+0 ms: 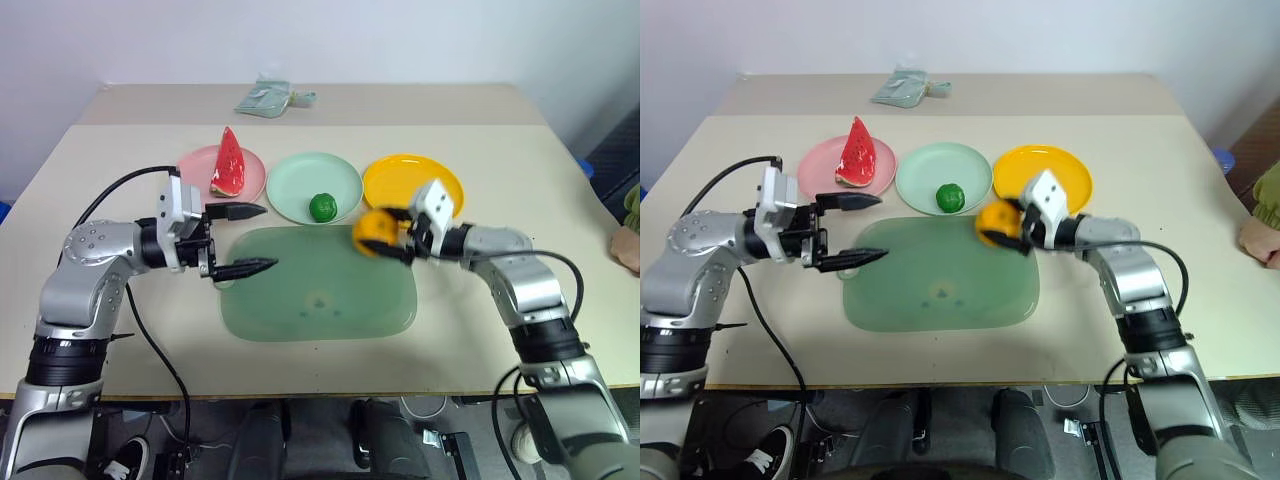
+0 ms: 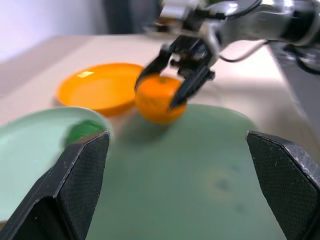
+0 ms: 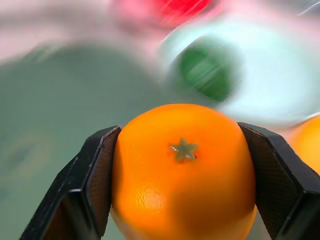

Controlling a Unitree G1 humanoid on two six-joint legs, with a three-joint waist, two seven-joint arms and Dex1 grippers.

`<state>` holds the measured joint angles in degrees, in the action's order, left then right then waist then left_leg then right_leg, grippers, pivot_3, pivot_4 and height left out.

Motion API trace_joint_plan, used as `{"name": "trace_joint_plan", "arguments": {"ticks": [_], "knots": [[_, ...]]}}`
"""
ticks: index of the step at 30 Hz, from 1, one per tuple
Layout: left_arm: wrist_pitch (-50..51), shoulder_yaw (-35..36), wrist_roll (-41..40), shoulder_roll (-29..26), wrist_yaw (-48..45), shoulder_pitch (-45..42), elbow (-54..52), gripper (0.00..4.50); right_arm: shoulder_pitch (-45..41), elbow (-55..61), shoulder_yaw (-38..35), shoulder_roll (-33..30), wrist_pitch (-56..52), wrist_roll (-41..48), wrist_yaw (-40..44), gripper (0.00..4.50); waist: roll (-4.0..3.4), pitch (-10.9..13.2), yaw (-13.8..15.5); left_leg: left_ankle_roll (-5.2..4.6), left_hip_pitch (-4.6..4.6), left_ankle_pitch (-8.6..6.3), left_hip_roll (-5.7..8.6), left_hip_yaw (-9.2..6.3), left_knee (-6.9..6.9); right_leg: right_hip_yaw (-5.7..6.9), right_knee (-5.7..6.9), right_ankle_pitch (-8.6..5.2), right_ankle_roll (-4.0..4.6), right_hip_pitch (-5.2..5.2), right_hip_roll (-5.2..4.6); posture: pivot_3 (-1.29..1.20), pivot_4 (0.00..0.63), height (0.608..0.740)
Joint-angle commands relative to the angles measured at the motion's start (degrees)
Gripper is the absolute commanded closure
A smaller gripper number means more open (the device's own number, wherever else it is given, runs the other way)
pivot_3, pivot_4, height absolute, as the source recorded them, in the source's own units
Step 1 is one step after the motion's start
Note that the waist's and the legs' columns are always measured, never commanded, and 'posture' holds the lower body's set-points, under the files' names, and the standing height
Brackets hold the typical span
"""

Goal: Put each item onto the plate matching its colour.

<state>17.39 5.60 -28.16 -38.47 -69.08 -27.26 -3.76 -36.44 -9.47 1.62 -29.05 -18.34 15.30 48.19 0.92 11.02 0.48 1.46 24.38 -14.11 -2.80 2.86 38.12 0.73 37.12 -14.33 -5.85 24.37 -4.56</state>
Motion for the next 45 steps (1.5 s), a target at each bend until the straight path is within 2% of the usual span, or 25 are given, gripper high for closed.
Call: {"name": "trace_joint_plan", "arguments": {"ticks": [1,8,10,11,13,14,20,23,26,29,35,40,45], "knots": [[-0.81,-0.82,2.8,2.06,5.99,-1.81,1.2,0.0,-4.89,-6.29,-3.07,1.15,6.82,-4.15,-8.23,1.46,0.0,0.0,0.07,0.0,0.0,0.0,0.0,0.0,0.0,0.0,0.0,0.0,0.0,0.0,0.0,0.0,0.15,0.737],[3.75,-0.25,-0.35,4.98,9.5,-1.35,0.55,0.0,-9.92,-20.9,-1.65,5.1,14.22,-10.56,-16.9,1.46,-0.01,0.0,-0.5,-0.02,0.02,-0.01,0.0,0.02,-0.06,-0.01,-0.04,0.0,0.0,0.02,-0.01,0.0,0.15,0.737],[3.43,-0.51,-0.12,5.12,9.79,-0.96,0.17,0.0,-10.92,-24.24,-1.13,5.68,16.02,-12.05,-18.21,1.46,-0.02,0.01,-1.08,-0.02,0.02,-0.01,0.0,0.01,-0.06,-0.01,0.0,0.0,0.0,0.02,-0.01,0.0,0.15,0.737],[3.32,-0.63,-0.03,5.16,9.88,-0.67,-0.1,0.0,-11.25,-25.38,-1.98,6.33,14.81,-10.11,-16.36,1.46,-0.02,0.01,-1.25,-0.01,0.02,-0.01,0.0,0.01,-0.06,-0.01,0.0,0.0,0.0,0.03,-0.01,0.0,0.15,0.737],[2.85,-0.88,0.38,5.14,9.98,-0.18,-0.43,0.0,-11.74,-26.78,-2.34,6.4,15.12,-9.51,-15.49,0.38,-0.02,0.01,-1.37,-0.02,0.02,-0.01,0.0,0.01,-0.09,-0.01,-0.03,-0.01,0.0,0.03,-0.01,0.0,0.15,0.737],[2.92,-0.8,0.29,5.2,10.13,-0.05,-0.62,0.0,-12.0,-27.14,-2.36,6.14,15.86,-9.71,-15.44,0.06,-0.02,0.01,-1.39,-0.02,0.02,-0.01,-0.01,0.01,-0.1,-0.01,-0.03,-0.01,0.0,0.04,-0.01,0.0,0.15,0.737],[3.72,-0.34,-0.48,4.51,9.65,0.14,-1.28,0.0,-13.22,-25.39,-5.37,4.7,18.52,-8.07,-15.64,0.06,-0.02,0.01,-1.29,-0.02,0.02,-0.01,-0.01,0.02,-0.1,-0.01,-0.03,0.0,0.0,0.04,-0.02,0.0,0.15,0.737],[3.64,0.13,-2.02,4.31,8.21,0.09,-1.47,0.0,-12.84,-21.57,-7.91,4.4,18.51,-4.36,-13.37,0.06,-0.02,0.01,-1.25,-0.02,0.02,-0.01,-0.01,0.02,-0.1,-0.01,-0.03,-0.01,0.0,0.04,-0.02,0.0,0.15,0.737],[2.93,0.82,-4.18,2.65,3.9,0.78,-1.85,0.0,-7.95,-8.67,-9.17,2.55,12.18,5.17,-2.31,0.06,-0.03,0.02,-1.22,-0.02,0.03,-0.01,-0.01,0.01,-0.12,-0.01,-0.04,-0.01,0.0,0.04,-0.02,0.0,0.15,0.737],[3.32,1.99,-5.9,0.99,1.63,0.96,-0.74,0.0,-0.55,2.96,-8.07,-1.58,7.8,10.37,6.44,0.06,-0.02,0.01,-0.99,-0.03,0.02,-0.02,-0.03,0.0,-0.16,-0.01,-0.05,-0.01,0.0,0.04,-0.01,0.0,0.15,0.737],[1.6,4.82,-7.44,-3.29,-5.99,2.54,5.49,0.0,15.28,22.15,-7.53,-12.06,-2.22,18.63,17.82,0.06,-0.02,0.01,-1.03,-0.03,0.0,-0.02,-0.02,0.02,-0.09,-0.01,-0.03,-0.01,0.0,0.02,-0.03,0.0,0.15,0.737],[1.26,5.54,-6.75,-5.09,-6.99,4.19,6.84,0.0,20.83,27.97,-6.9,-14.06,-3.46,18.87,18.0,0.06,-0.01,0.01,-1.22,-0.03,-0.03,-0.02,-0.03,0.02,-0.09,-0.01,-0.02,-0.01,0.01,0.02,-0.01,0.0,0.15,0.737],[0.52,4.57,-6.35,-3.51,-6.07,4.66,6.0,0.0,21.34,26.94,-6.68,-13.94,-0.26,16.29,18.27,0.06,-0.01,0.0,-0.92,-0.03,0.0,-0.02,-0.02,0.02,-0.07,-0.01,-0.04,-0.01,0.01,0.02,-0.03,0.0,0.15,0.737]]}}
